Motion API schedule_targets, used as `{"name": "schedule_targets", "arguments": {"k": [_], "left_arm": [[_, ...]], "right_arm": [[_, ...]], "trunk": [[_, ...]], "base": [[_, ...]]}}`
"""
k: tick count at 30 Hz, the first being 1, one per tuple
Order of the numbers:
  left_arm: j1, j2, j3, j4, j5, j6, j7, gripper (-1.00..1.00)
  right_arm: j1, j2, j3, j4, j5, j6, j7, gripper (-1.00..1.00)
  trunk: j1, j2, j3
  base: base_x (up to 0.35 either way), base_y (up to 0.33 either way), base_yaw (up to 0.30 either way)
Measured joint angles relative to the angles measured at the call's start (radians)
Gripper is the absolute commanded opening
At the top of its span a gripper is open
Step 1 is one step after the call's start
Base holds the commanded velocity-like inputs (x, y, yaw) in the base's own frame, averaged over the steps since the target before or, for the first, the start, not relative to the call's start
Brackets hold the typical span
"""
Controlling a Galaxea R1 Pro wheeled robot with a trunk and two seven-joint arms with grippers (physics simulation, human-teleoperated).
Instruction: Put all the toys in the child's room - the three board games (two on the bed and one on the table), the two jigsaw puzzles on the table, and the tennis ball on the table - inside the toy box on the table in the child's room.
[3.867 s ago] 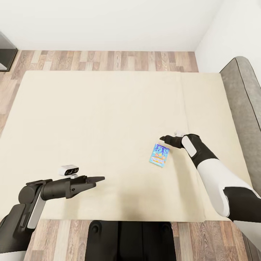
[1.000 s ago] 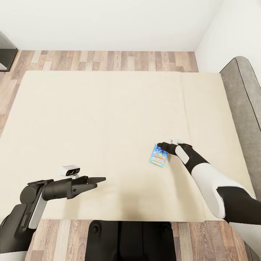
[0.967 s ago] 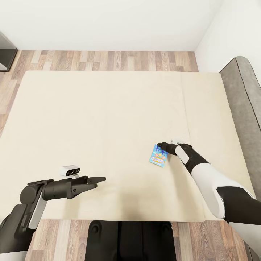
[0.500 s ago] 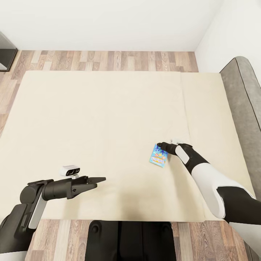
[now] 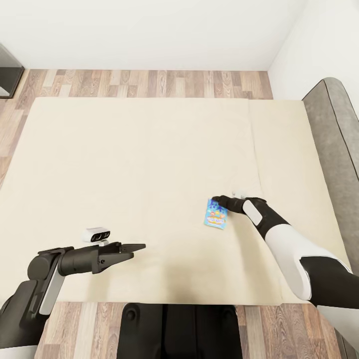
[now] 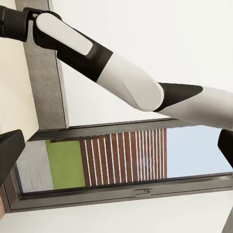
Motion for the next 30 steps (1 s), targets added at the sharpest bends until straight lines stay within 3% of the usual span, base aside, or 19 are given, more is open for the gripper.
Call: {"name": "schedule_targets", "arguments": {"k": [17,30], "left_arm": [[0.000,-0.003,0.000,0.000,0.000,0.000,0.000,1.00],[0.000,-0.003,0.000,0.000,0.000,0.000,0.000,1.00]], "right_arm": [[0.000,-0.001,-0.004,0.000,-0.005,0.054,0.008,1.00],[0.000,0.013,-0.002,0.000,-0.003,0.061,0.061,1.00]], "trunk": [[0.000,0.000,0.000],[0.000,0.000,0.000]], "base": [[0.000,0.000,0.000],[0.000,0.000,0.000]]}}
